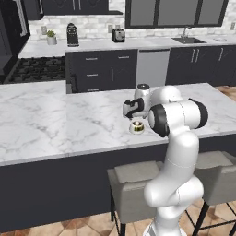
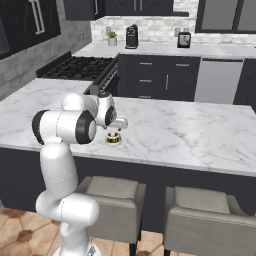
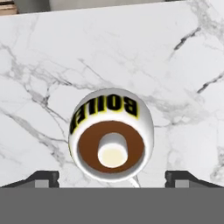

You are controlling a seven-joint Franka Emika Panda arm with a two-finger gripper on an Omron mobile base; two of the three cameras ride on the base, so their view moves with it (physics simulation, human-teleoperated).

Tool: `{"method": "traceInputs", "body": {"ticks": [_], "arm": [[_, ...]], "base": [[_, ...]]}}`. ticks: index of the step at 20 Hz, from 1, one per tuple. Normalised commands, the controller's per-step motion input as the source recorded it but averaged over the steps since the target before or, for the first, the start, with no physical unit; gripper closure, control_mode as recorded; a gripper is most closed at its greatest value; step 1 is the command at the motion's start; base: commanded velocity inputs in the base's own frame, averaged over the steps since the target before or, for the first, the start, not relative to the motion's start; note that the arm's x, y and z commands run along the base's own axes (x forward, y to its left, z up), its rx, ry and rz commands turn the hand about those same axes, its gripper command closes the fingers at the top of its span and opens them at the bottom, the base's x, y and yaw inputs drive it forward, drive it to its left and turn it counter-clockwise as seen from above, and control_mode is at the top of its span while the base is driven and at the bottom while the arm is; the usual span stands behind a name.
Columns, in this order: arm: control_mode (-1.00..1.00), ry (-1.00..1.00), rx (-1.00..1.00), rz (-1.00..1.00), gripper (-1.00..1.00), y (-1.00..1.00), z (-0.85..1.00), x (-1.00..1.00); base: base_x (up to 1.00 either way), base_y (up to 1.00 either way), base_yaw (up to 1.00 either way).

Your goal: Pick up the marshmallow and place it in the cup of hot chocolate on the dining counter.

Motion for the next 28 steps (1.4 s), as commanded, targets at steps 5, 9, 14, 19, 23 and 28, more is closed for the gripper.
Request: {"method": "traceInputs", "body": {"ticks": [5, 9, 14, 19, 23, 28], "arm": [[-1.00, -0.04, 0.00, 0.00, -1.00, 0.00, 0.18, -0.03], [-1.00, -0.14, 0.00, 0.00, -1.00, -0.01, 0.62, -0.59], [-1.00, -0.33, 0.04, 0.00, -1.00, -0.07, 0.44, -0.98], [-1.00, -0.37, 0.11, 0.00, -1.00, -0.06, 0.72, -1.00], [-1.00, -0.31, 0.03, 0.00, -1.00, -0.02, 0.89, -1.00], [-1.00, -0.08, 0.00, -0.05, -1.00, -0.04, 0.96, -0.98]], "base": [[0.00, 0.00, 0.00], [0.00, 0.00, 0.00], [0.00, 0.00, 0.00], [0.00, 0.00, 0.00], [0.00, 0.00, 0.00], [0.00, 0.00, 0.00]]}}
